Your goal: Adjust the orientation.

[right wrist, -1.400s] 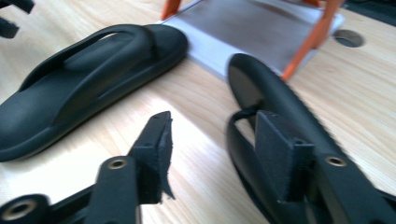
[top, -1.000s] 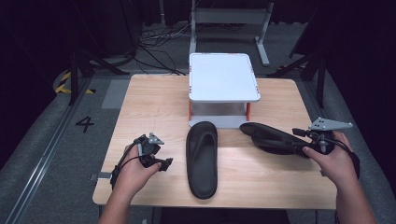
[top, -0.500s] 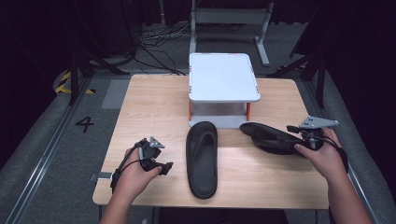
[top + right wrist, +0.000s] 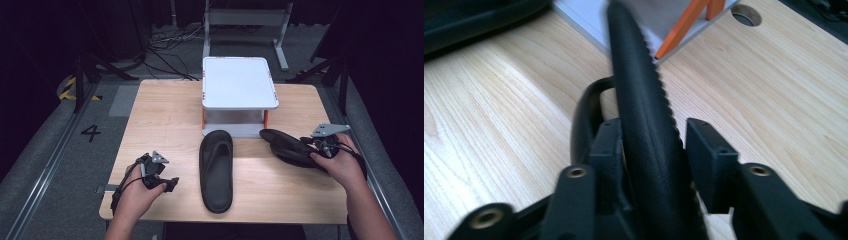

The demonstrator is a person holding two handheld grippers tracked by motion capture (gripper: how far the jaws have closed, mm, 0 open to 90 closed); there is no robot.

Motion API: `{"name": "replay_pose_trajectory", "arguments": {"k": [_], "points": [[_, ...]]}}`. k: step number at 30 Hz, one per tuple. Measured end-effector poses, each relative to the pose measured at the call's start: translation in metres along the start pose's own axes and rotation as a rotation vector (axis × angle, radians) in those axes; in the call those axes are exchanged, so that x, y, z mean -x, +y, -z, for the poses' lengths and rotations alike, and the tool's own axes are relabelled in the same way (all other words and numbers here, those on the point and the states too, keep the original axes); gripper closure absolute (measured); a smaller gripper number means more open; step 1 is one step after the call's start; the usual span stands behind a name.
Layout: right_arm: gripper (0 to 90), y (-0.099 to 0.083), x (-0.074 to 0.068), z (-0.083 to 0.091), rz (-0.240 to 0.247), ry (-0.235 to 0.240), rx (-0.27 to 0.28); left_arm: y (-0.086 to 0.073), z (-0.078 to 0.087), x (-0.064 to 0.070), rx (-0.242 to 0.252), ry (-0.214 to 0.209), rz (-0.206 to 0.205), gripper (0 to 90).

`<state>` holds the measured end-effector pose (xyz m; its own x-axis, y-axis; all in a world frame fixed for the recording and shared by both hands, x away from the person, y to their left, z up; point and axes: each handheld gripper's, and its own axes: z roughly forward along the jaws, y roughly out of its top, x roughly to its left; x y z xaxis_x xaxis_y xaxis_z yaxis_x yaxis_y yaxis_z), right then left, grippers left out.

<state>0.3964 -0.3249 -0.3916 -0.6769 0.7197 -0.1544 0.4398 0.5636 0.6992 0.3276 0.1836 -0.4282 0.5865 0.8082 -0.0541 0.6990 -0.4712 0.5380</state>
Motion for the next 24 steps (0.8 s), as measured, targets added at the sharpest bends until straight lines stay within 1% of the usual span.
{"name": "replay_pose_trajectory", "arguments": {"k": [2,3,4,5,6,7,8,9,11,13,14,16,18,21,22,23,24], "points": [[63.2,0.001,-0.001,0.003,-0.008,0.0,-0.004,0.001,-0.001,0.0,0.002,-0.001,-0.005,29.6],[63.8,0.002,-0.002,0.005,-0.027,0.016,-0.001,0.001,-0.001,0.0,0.0,-0.003,-0.009,29.6],[64.3,0.003,-0.003,0.007,-0.035,0.036,0.002,0.002,-0.002,0.0,0.0,-0.002,-0.01,29.7],[64.7,0.004,-0.006,0.01,-0.054,0.064,0.005,0.002,-0.003,0.0,-0.002,-0.001,-0.011,29.7],[65.0,0.007,-0.012,0.014,-0.073,0.096,-0.001,0.003,-0.003,0.0,-0.003,-0.003,-0.013,29.7],[65.0,0.007,-0.012,0.014,-0.073,0.096,-0.001,0.004,-0.004,0.001,-0.002,-0.007,-0.011,29.7],[65.0,0.009,-0.016,0.016,-0.077,0.118,-0.001,0.005,-0.005,0.001,-0.004,-0.011,-0.017,29.7],[65.1,0.012,-0.022,0.019,-0.083,0.146,-0.002,0.005,-0.006,0.002,-0.009,-0.012,-0.014,29.7],[65.0,0.016,-0.031,0.022,-0.068,0.189,-0.004,0.007,-0.008,0.003,-0.007,-0.012,-0.029,29.7],[64.9,0.019,-0.039,0.022,-0.05,0.24,-0.018,0.008,-0.009,0.004,-0.01,-0.017,-0.029,29.7],[64.9,0.02,-0.044,0.02,-0.044,0.263,-0.021,0.008,-0.01,0.003,-0.012,-0.02,-0.031,29.7],[64.8,0.02,-0.051,0.013,-0.037,0.292,-0.04,0.009,-0.01,0.002,-0.008,-0.015,-0.034,29.7],[64.9,0.019,-0.053,0.004,-0.034,0.285,-0.046,0.009,-0.01,0.002,-0.006,-0.013,-0.033,29.7],[65.5,0.017,-0.046,0.0,-0.06,0.275,-0.024,0.009,-0.01,0.002,-0.005,-0.014,-0.034,29.7],[65.5,0.017,-0.046,0.0,-0.06,0.275,-0.024,0.009,-0.01,0.002,-0.005,-0.014,-0.034,29.8],[66.1,0.016,-0.044,0.0,-0.062,0.263,-0.016,0.009,-0.01,0.002,-0.006,-0.013,-0.03,29.8],[67.3,0.013,-0.04,-0.002,-0.064,0.231,-0.001,0.009,-0.01,0.002,-0.006,-0.015,-0.029,29.7]]}}
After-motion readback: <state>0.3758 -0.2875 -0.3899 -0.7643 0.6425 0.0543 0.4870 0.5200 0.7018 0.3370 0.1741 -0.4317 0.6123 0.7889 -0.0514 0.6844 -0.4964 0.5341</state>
